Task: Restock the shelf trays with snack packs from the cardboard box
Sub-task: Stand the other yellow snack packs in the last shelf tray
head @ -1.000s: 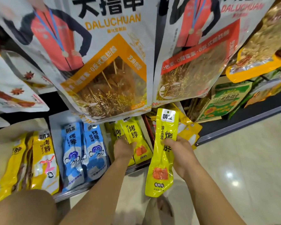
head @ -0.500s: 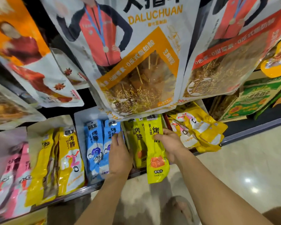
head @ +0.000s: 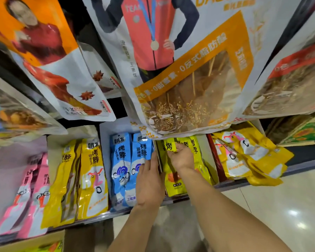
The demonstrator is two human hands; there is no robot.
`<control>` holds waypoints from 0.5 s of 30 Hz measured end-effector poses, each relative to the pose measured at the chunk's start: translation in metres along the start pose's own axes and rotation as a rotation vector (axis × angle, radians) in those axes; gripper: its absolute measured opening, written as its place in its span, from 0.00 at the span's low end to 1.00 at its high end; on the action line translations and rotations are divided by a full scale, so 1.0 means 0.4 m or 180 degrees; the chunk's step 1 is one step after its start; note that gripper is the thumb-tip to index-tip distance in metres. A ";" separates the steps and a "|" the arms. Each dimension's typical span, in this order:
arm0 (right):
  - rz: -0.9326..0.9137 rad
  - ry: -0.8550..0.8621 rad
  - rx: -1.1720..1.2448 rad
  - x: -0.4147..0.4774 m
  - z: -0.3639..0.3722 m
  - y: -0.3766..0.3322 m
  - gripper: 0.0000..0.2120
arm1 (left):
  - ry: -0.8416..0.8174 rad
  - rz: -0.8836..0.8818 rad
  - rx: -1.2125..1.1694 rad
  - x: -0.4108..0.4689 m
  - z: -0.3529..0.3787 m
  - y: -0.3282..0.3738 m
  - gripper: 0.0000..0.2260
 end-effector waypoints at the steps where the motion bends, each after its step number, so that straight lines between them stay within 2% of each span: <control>1: -0.0070 0.0040 -0.0225 -0.004 -0.001 -0.002 0.26 | -0.0029 0.0005 0.0035 -0.001 -0.001 0.001 0.33; 6: -0.0362 0.0019 -0.1119 -0.025 -0.025 -0.014 0.31 | -0.0127 0.0036 0.0097 -0.008 -0.013 0.012 0.34; 9: -0.0470 -0.0077 -0.1544 -0.060 -0.049 -0.019 0.29 | -0.0289 0.0005 -0.0017 -0.017 -0.025 0.022 0.33; 12: -0.0738 -0.0066 -0.2050 -0.121 -0.081 -0.040 0.24 | -0.0395 0.0025 -0.0011 -0.037 -0.053 0.038 0.28; 15: -0.1111 0.0028 -0.2560 -0.200 -0.115 -0.072 0.23 | -0.0473 0.0118 0.0292 -0.078 -0.092 0.064 0.22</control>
Point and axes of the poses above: each hand's wrist, its own x-axis towards the middle knuckle, its own z-axis out of the palm, y = z × x, the point moved 4 cm from there along x, towards the middle knuckle, and after that the axes turned 9 degrees about -x, right-handed, at the moved point
